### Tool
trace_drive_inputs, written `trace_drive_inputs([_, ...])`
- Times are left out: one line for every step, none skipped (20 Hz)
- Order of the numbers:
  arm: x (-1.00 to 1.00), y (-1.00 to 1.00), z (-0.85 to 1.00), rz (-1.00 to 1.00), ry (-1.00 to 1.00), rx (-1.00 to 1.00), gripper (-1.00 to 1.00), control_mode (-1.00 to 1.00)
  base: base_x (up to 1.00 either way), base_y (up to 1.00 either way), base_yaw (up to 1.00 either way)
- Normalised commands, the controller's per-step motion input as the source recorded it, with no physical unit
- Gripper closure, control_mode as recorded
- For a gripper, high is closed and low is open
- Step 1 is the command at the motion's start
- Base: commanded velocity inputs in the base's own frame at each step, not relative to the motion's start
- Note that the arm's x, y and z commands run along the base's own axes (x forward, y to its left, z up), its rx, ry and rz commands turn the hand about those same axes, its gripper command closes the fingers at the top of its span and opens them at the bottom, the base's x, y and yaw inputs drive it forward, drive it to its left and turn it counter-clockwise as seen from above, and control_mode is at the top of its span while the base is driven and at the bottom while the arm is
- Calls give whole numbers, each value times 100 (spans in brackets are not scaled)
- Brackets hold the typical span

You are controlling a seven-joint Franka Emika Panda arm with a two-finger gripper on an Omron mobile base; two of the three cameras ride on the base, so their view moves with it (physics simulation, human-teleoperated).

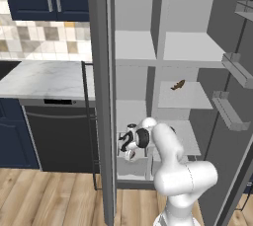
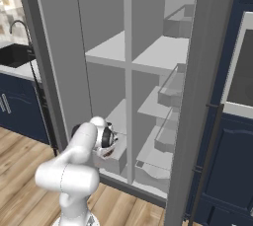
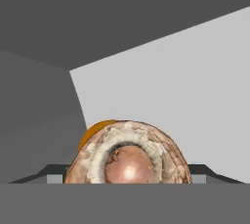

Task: Take the mushroom and orange from the fridge shelf and place them in the freezer drawer to begin freezing them.

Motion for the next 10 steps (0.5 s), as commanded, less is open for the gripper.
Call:
trace_drive_inputs([2, 0, -54, 3, 0, 0, 100, -100, 0, 0, 0])
trace_drive_inputs([0, 0, -55, 3, 0, 0, 100, -100, 0, 0, 0])
trace_drive_inputs([0, 0, -54, 4, 0, 0, 100, -100, 0, 0, 0])
trace_drive_inputs([-4, 0, -55, 5, 0, 0, 100, -100, 0, 0, 0])
trace_drive_inputs([0, 0, -50, 5, 0, 0, 100, -100, 0, 0, 0])
trace_drive_inputs([0, 0, -52, 5, 0, 0, 100, -100, 0, 0, 0])
trace_drive_inputs([0, 0, -49, 5, 0, 0, 100, -100, 0, 0, 0])
trace_drive_inputs([-5, 0, -54, 5, 0, 0, 100, -100, 0, 0, 0])
trace_drive_inputs([-24, 0, -59, 4, 0, 0, 100, -100, 0, 0, 0])
trace_drive_inputs([-52, 0, -64, 5, 0, 0, -100, -100, 0, 0, 0])
